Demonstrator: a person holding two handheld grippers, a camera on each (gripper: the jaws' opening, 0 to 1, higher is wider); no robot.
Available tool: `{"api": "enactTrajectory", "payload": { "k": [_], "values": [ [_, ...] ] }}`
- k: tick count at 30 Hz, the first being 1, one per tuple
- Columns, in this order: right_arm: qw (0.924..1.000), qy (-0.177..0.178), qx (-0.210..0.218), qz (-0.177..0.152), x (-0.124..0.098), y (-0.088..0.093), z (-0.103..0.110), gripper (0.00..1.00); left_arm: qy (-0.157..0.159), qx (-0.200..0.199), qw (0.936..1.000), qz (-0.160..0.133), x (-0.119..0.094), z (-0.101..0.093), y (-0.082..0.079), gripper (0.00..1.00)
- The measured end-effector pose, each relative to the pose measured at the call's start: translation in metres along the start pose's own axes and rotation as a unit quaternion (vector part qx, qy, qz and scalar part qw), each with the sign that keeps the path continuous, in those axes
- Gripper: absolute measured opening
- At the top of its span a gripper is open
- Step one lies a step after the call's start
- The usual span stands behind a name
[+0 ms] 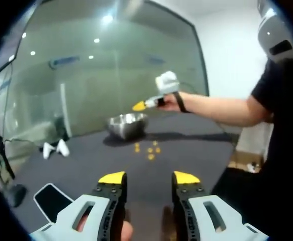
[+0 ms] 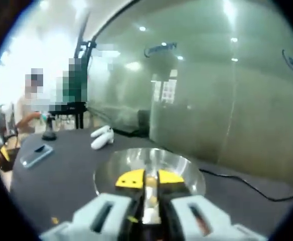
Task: Pick up the QQ candy scattered on the table and place it into the stainless steel bowl on the table
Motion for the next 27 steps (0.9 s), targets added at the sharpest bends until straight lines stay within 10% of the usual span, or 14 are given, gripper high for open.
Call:
{"api": "enactTrajectory", "payload": {
  "k": [15,27],
  "values": [
    [1.0000,0.006,0.006,0.005,-0.008,0.005,-0.008,0.17,0.003,0.006,1.0000,0.003,0.001,-0.002,-0.003,0.37],
    [0.9987,-0.039,0.019,-0.025,-0.064,-0.001,0.013,0.19,0.018,0.015,0.9997,0.004,0.009,-0.012,-0.008,0.37]
  ]
}}
Point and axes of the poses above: the point that each gripper's makers call its tool centre point, and the gripper's own axes: x roughly forward along the fingers, z roughly to its left, y roughly out of its underside, the point moved 5 cm from there along -x, roughly backward along the fingers, and after that the axes turned 5 degrees about x, right-handed, at the moved point
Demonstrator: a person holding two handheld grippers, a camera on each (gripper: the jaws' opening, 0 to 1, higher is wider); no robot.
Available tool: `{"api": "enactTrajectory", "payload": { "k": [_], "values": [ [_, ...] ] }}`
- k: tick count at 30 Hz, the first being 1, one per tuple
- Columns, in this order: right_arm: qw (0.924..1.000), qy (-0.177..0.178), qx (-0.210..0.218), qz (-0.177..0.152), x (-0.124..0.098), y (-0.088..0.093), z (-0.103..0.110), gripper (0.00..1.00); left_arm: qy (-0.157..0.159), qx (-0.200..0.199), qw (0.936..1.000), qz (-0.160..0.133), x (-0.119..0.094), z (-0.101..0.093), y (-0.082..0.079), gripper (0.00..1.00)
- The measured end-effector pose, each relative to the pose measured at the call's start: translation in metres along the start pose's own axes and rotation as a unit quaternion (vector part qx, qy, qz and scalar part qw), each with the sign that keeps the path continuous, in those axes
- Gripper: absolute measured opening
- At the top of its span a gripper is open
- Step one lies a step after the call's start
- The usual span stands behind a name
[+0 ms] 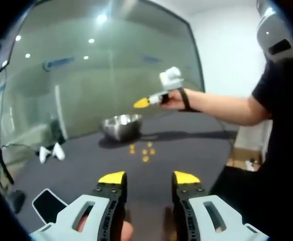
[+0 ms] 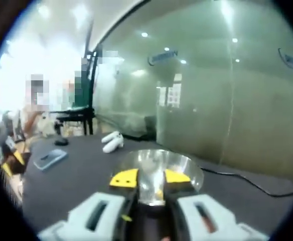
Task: Pick up the QQ candy scattered on the table and place it into the stainless steel bowl on the table
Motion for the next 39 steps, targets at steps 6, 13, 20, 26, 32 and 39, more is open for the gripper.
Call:
{"api": "enactTrajectory", "payload": {
  "k": [6,13,20,26,32,39],
  "values": [
    [0.9993,-0.035,-0.009,-0.002,-0.026,0.005,0.014,0.19,-0.004,-0.003,1.0000,0.005,0.003,-0.001,0.000,0.37],
    [0.9979,-0.063,-0.004,-0.014,-0.067,0.010,0.033,0.21,-0.007,-0.001,0.9999,0.013,0.003,-0.004,0.000,0.37],
    [0.9976,-0.063,-0.024,-0.013,-0.085,0.024,0.040,0.20,-0.018,-0.011,0.9997,0.015,0.006,-0.001,0.000,0.37],
    [0.9970,-0.063,-0.027,-0.034,-0.114,0.051,0.044,0.22,-0.036,0.002,0.9986,0.038,0.004,0.004,0.005,0.37],
    [0.9982,-0.058,-0.010,-0.012,-0.126,0.077,0.043,0.22,-0.038,-0.005,0.9981,0.049,0.006,0.004,0.010,0.36],
    [0.9985,-0.054,0.000,0.003,-0.125,0.091,0.044,0.22,-0.044,-0.001,0.9978,0.049,0.005,0.005,0.010,0.36]
  ]
}}
Point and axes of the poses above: the point that each gripper's makers call its tool centre point, and the gripper's own axes: x roughly forward along the fingers, z roughly to its left, y roughly out of its underside, the point moved 5 cm from there along -x, roughly backward along the fingers, and after that the axes turned 5 degrees about x, right-handed, at the moved point
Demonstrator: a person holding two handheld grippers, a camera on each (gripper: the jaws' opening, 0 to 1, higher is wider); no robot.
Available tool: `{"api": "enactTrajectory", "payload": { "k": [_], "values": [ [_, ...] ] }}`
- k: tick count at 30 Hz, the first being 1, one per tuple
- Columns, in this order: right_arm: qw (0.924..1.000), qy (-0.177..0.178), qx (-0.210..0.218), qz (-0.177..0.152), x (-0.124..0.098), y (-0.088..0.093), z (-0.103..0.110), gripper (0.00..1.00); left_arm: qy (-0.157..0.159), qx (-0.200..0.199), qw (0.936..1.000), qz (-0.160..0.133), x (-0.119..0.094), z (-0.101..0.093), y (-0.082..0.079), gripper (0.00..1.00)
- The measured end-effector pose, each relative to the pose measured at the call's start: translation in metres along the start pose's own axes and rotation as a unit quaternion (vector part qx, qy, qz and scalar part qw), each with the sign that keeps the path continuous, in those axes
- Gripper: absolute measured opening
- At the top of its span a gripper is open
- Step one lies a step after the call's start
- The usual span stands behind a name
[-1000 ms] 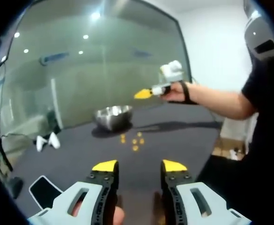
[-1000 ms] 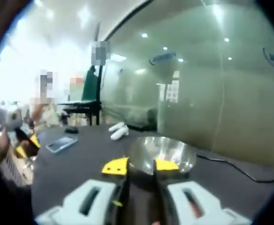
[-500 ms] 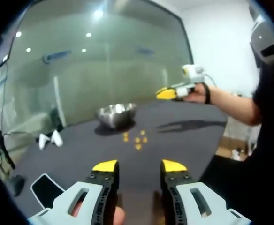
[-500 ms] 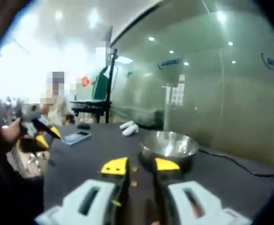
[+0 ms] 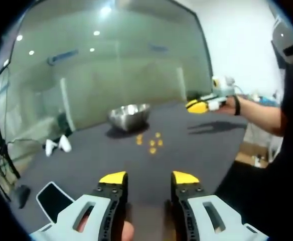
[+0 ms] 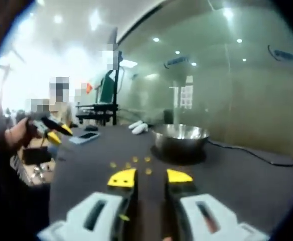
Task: Pick up the QQ candy scattered on the table and place it into the stainless steel bowl on the table
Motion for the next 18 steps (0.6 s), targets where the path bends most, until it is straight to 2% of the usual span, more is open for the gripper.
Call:
{"api": "enactTrajectory", "payload": {
  "k": [3,5,9,18],
  "values": [
    [0.9994,-0.008,-0.027,0.019,0.009,0.010,0.004,0.22,-0.014,0.004,0.9999,0.006,-0.001,0.004,0.002,0.36],
    [0.9989,-0.009,-0.019,0.043,0.018,0.019,0.006,0.22,-0.013,0.001,0.9999,0.009,0.000,0.004,0.004,0.36],
    [0.9979,-0.023,-0.023,0.056,0.037,0.025,0.010,0.22,-0.009,0.004,0.9999,0.013,0.000,0.002,0.005,0.36],
    [0.9964,-0.049,-0.020,0.066,0.083,0.020,0.014,0.22,-0.009,-0.003,0.9998,0.015,-0.002,0.004,0.009,0.36]
  ]
}}
Point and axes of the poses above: the point that each gripper's makers call its tool centre point, and the gripper's own axes: x roughly forward along the fingers, z roughly to its left, y roughly out of its underside, the point moved 5 cm from there along -x, roughly backward along the fingers, and after that the axes turned 5 degrees about x, right-handed, at the moved point
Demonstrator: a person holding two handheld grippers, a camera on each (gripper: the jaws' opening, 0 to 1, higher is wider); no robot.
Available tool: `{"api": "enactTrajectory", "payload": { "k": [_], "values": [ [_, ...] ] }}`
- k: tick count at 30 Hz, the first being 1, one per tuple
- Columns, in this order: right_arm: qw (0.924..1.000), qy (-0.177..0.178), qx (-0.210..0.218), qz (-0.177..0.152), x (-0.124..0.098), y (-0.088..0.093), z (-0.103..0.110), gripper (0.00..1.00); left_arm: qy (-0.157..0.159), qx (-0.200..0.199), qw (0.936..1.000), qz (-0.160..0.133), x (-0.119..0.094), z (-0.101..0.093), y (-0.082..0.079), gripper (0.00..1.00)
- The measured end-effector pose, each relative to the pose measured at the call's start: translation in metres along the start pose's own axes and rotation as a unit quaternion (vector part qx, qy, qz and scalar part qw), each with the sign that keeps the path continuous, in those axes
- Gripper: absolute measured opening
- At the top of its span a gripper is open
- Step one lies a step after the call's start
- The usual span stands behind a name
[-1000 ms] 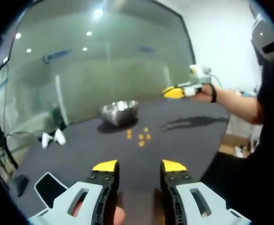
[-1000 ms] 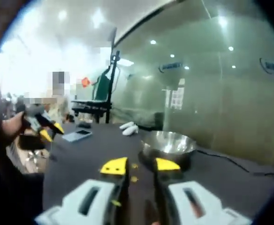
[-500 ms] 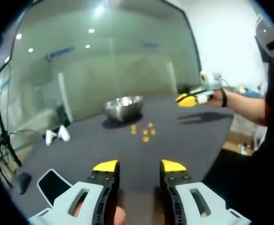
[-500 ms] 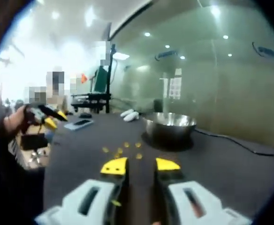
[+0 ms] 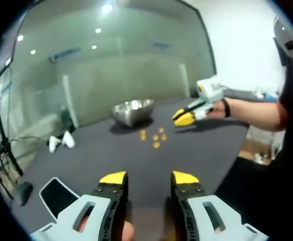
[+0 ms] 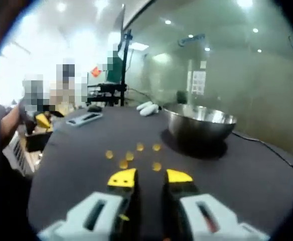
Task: Pick up the QQ candy scattered on the table and place it into the stainless steel bowl on the table
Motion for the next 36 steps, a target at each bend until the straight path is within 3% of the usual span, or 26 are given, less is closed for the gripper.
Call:
{"api": "enactTrajectory", "payload": {
  "k": [7,17,24,30,36],
  "values": [
    [0.9995,-0.004,0.008,0.029,0.032,0.008,-0.013,0.22,0.004,0.003,1.0000,-0.002,-0.001,-0.003,-0.002,0.36],
    [0.9982,-0.010,0.036,0.046,0.042,0.019,-0.023,0.22,0.012,0.004,0.9999,-0.003,0.002,-0.006,-0.003,0.36],
    [0.9985,-0.009,0.023,0.049,0.043,0.017,-0.022,0.20,0.016,0.005,0.9998,-0.003,0.005,-0.007,-0.003,0.36],
    [0.9987,-0.005,0.009,0.051,0.046,0.016,-0.023,0.10,0.009,0.000,0.9999,-0.012,0.003,-0.006,-0.007,0.36],
    [0.9986,0.000,0.017,0.051,0.046,0.015,-0.022,0.09,0.009,0.000,0.9999,-0.006,0.002,-0.006,-0.004,0.36]
  ]
}}
Point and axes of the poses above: the point that each gripper's makers call its tool centre point, and the gripper's own axes: x roughly forward along the fingers, z roughly to its left, y roughly out of its underside, the point moved 5 cm from there along -x, roughly backward along the fingers, and after that the axes turned 5 degrees about x, right-handed, at the moved point
